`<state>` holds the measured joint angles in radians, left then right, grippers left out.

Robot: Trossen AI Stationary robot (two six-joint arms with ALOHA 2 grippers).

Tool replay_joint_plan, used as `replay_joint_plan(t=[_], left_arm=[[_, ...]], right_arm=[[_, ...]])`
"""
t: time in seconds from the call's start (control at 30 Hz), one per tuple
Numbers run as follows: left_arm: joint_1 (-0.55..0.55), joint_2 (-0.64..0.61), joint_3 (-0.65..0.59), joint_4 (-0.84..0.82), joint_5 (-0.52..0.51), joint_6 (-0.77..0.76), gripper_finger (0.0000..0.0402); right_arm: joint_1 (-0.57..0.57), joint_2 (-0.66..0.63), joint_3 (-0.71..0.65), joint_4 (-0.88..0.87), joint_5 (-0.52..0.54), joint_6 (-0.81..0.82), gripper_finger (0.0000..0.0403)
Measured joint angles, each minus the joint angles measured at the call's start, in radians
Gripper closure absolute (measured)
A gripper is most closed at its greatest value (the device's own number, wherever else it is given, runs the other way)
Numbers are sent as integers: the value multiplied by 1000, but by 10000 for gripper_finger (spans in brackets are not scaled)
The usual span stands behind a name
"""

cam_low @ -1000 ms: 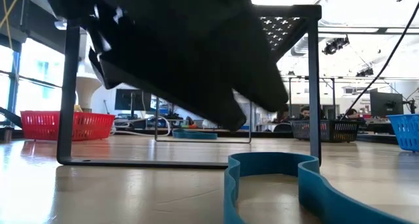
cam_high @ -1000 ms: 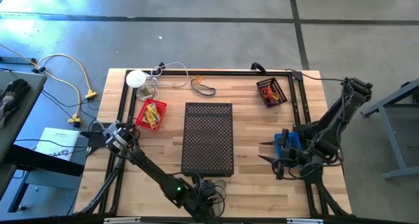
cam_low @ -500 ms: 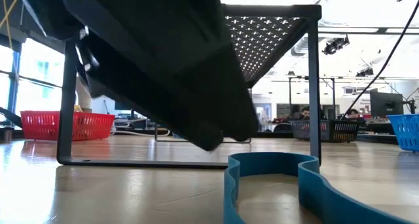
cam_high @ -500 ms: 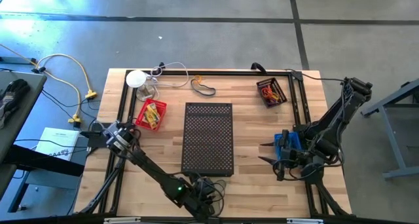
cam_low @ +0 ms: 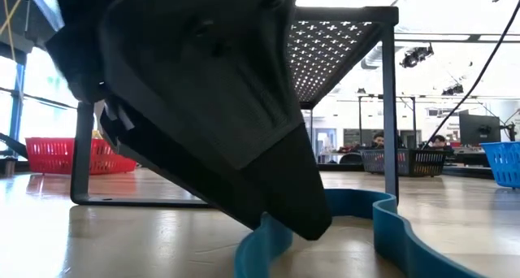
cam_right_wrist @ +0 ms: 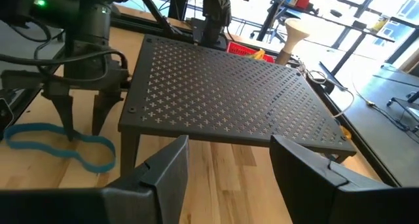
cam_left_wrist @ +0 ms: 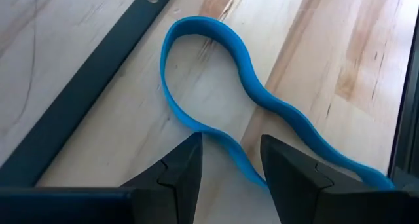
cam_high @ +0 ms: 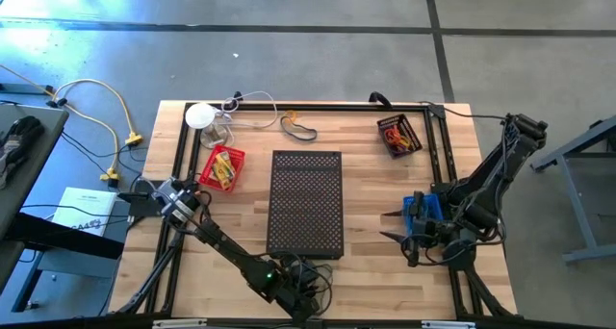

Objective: Pick & Place Office Desk Supplies
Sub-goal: Put the blue rubber band into the blue bin

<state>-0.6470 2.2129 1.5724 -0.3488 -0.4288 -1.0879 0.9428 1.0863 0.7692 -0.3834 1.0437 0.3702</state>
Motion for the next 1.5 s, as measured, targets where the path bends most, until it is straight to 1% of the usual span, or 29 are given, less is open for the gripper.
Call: replay_joint_plan(t=[0.1, 0.2, 0.3, 0.4, 0.47, 0.5, 0.63, 0.77, 0.8, 0.9, 1.07, 1.13, 1.23, 1.37, 1.5], left_arm=[[4, 2, 0, -11, 26, -20, 252], [5, 3, 0, -17, 35, -19, 270], [5, 4, -1, -28, 39, -13, 305], [5, 5, -1, -47, 43, -18, 350], [5, 5, -2, -55, 47, -27, 382], [6, 6, -2, -54, 52, -27, 391], [4, 6, 6, -53, 56, -27, 399], [-1, -1, 42, -59, 59, 0, 399], [-3, -4, 57, -51, 81, 16, 400], [-11, -13, 118, -56, 90, 107, 400], [-4, -20, 235, -45, 74, 328, 400], [7, -20, 278, -51, 57, 404, 400], [26, -20, 334, -44, 49, 532, 400], [58, -20, 396, -51, 36, 688, 400], [90, -20, 462, -47, -7, 842, 401]], right_arm=[[0, 0, 0, 0, -4, 0, 201], [0, 0, 0, -1, -4, 0, 201], [0, 0, 0, -1, -4, 0, 201], [0, 0, 0, -1, -6, 0, 201], [0, 0, 0, -1, -22, 0, 201], [0, 0, 0, -1, -37, 0, 201], [0, 0, 0, 0, -83, 0, 201], [0, 0, 0, 13, -99, 0, 201], [0, 0, 0, 19, -113, 0, 201], [0, 0, 0, 25, -193, -6, 201], [0, 0, 0, 42, -400, -35, 201], [0, 0, 0, 55, -461, -46, 201], [0, 0, 0, 100, -501, -94, 201], [0, 0, 0, 170, -504, -181, 201], [0, 0, 0, 209, -504, -243, 201]])
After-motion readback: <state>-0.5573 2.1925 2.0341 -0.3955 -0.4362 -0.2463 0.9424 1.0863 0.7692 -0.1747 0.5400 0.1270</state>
